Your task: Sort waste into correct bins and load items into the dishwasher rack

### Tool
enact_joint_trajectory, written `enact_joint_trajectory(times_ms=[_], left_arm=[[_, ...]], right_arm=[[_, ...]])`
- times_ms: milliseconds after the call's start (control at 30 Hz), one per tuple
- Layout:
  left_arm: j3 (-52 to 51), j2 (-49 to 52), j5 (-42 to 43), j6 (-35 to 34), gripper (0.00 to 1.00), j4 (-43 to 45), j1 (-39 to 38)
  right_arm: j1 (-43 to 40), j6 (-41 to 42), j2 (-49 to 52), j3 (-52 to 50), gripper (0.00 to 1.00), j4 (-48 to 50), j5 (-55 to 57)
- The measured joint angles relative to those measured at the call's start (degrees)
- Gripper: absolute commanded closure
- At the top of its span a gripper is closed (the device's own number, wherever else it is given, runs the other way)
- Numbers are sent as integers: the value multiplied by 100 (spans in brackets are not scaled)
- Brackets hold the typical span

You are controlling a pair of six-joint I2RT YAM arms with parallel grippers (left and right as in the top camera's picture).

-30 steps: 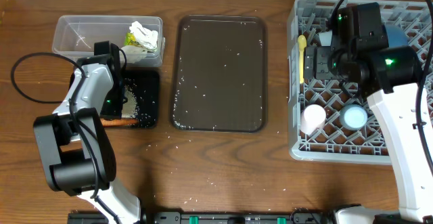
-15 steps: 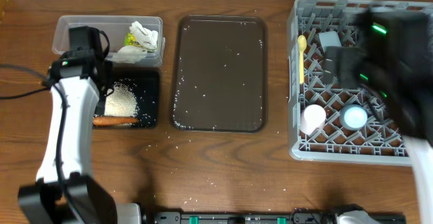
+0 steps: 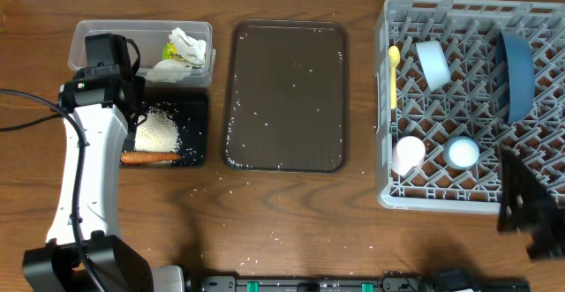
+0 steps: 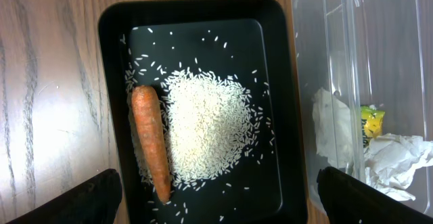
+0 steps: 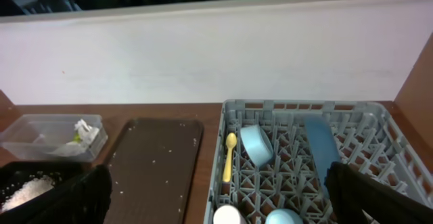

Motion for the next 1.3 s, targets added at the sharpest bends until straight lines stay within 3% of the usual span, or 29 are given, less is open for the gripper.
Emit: enact_joint_trajectory(times_ms=[200,333,467,633,800,1067,1300], left_arm=[[0,0,0,0,5,0,0],[0,0,0,0,5,0,0],[0,0,0,0,5,0,0],[0,0,2,0,5,-7,0],[0,0,-2,0,5,-2,0],[0,0,0,0,5,-4,0],[0,0,0,0,4,-2,0]], right_arm=[[0,28,-535,-7,1,-431,-13],[-9,109,-671,-439,1,-109,31],[-138,151,-717,-1810,1,1167,208],[-153,164,-1008,-4623,1,3897,280],[-275,181,-1709,-6728,1,5842,122],[-608,573,-2946,-9101,1,6826,-35],[-678,691,-3711,-9982,1,6990,-26]])
